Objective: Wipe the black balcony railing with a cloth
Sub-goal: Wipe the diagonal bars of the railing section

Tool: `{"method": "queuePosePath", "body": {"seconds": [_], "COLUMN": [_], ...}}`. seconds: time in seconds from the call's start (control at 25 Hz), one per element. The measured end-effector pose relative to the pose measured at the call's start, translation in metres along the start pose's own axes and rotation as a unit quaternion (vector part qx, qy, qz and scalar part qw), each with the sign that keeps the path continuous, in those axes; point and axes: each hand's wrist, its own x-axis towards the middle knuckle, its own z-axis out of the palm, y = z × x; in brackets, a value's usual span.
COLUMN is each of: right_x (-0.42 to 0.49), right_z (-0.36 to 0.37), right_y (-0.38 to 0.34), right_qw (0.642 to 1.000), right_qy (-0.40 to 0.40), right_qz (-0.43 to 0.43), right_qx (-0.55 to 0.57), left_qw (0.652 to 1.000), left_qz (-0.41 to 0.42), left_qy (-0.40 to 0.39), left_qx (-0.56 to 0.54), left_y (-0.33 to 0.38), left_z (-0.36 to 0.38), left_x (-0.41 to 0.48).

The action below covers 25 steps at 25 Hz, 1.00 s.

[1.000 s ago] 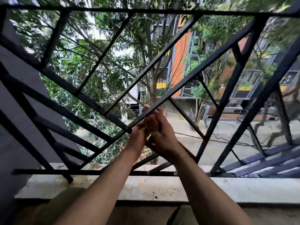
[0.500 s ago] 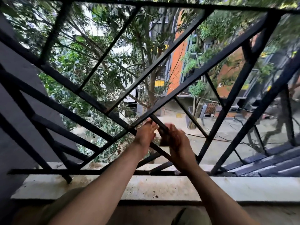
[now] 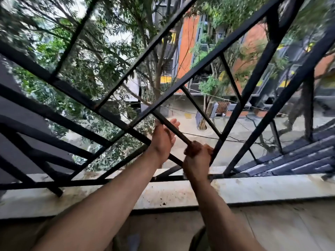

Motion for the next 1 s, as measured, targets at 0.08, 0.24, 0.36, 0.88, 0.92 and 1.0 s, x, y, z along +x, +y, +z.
{"method": "queuePosePath", "body": {"seconds": [0.08, 0.24, 0.36, 0.88, 0.92, 1.0], "right_x": [-0.007, 0.0, 0.001, 0.005, -0.001, -0.002], "right_z": [0.004, -0.001, -0.003, -0.055, -0.045, -0.041], "right_y": [-0.023, 0.05, 0.031, 0.079, 0.085, 0.079], "right_qw": [0.996, 0.99, 0.996, 0.868, 0.899, 0.917], "right_qy": [-0.014, -0.008, 0.001, 0.032, -0.003, -0.032], "right_qz": [-0.025, -0.12, 0.018, -0.272, -0.213, -0.177], "right_qx": [0.087, 0.069, 0.086, -0.413, -0.382, -0.355], "left_qw": [0.998, 0.995, 0.995, 0.994, 0.994, 0.994], "left_qz": [-0.021, -0.023, -0.019, -0.012, -0.012, -0.01], "left_qy": [-0.013, -0.031, -0.054, -0.089, -0.09, -0.089], "left_qx": [-0.065, -0.089, -0.085, -0.066, -0.067, -0.061], "left_y": [-0.004, -0.006, -0.006, -0.007, -0.007, -0.008], "left_z": [0.012, 0.015, 0.012, 0.008, 0.007, 0.008], "left_x": [-0.001, -0.001, -0.004, -0.002, -0.001, -0.002]}}
